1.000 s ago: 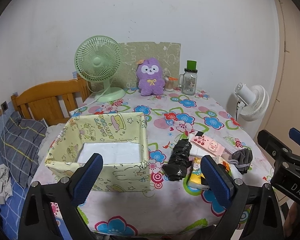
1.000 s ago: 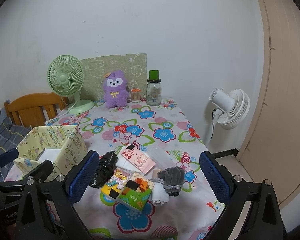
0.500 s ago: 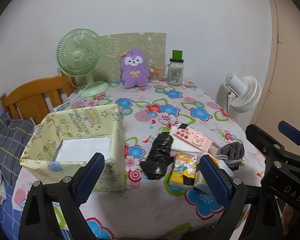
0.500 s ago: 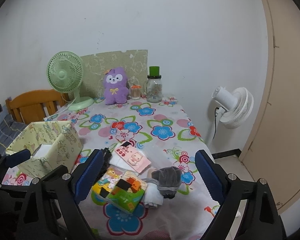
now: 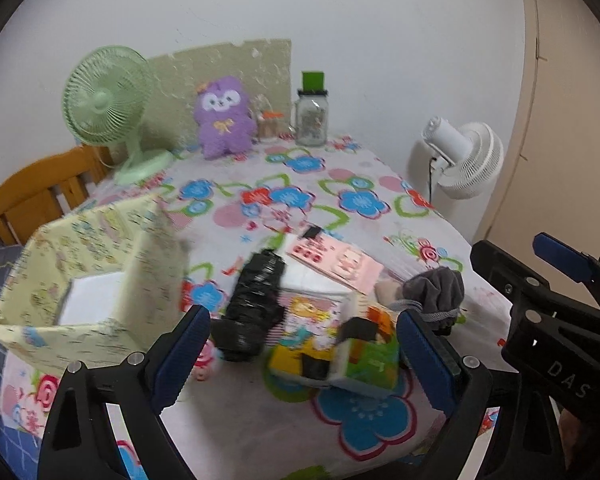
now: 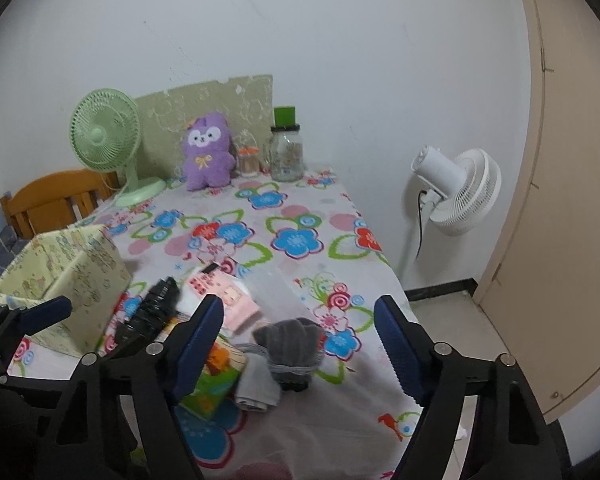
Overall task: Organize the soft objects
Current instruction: 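Grasp the green tissue box with the left tool while the right tool grasps the grey gloves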
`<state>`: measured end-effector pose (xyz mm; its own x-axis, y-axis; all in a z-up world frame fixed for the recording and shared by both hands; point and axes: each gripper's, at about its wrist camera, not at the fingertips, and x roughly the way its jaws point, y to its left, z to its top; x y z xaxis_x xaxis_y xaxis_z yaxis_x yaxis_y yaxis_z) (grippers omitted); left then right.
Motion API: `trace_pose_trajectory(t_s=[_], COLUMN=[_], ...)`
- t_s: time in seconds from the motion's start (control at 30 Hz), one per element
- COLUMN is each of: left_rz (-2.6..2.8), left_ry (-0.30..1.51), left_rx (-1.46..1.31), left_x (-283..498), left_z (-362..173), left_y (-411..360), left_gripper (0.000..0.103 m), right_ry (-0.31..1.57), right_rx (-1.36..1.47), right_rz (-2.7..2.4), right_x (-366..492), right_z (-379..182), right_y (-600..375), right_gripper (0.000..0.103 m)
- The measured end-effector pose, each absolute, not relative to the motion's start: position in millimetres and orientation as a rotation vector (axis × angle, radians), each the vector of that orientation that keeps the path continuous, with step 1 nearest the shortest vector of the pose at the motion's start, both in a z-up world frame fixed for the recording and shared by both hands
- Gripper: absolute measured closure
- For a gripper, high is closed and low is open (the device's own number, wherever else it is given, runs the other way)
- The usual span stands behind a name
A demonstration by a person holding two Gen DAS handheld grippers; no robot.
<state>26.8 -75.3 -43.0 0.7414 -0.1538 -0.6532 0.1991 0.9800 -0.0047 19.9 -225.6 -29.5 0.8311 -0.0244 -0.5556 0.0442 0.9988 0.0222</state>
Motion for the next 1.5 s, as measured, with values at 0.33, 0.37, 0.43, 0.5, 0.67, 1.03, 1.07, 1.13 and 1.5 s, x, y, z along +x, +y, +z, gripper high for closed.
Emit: trace_pose_trajectory(t_s=[0.33,0.37,0.43,0.5,0.67,1.03,1.07,1.13,1.5], left_rz=[-0.246,-0.249,-0.25,-0.25,-0.235,-0.226,-0.225,-0.207,-0.252], left_ry=[0.789,0.794,0.803,0.813,0.852,0.858,0.859,0.852,0.836], left_rx=[0.096,0.103,0.122,0.131,0.142,0.208,0.217,0.24,0.231], left_x=[43,43,44,46,54,59,59,60,56], left_z=[-71,-73,-78,-82,-95,-109,-110,-111,-105], left_y=[-105,-107,-113,-116,-119,-130,-131,-131,-133], left_gripper=[0.008,0.008,0.008,0.011,0.019,0.045,0.048,0.052,0.08], right_ry=[0.677,0.685,0.702,0.72,0.762,0.844,0.845,0.839,0.825], right_rx=[0.045,0.043,0.043,0.047,0.044,0.068,0.065,0.045,0.038], right_rz=[-0.028,-0.026,-0.021,-0.014,0.004,0.076,0.078,0.071,0.047], right_x=[37,40,43,47,57,81,82,82,76], right_z=[-59,-62,-68,-74,-88,-113,-114,-114,-105], right_y=[-239,-238,-238,-238,-235,-228,-227,-224,-224], right_gripper=[0.027,0.027,0.027,0.027,0.033,0.054,0.056,0.058,0.059])
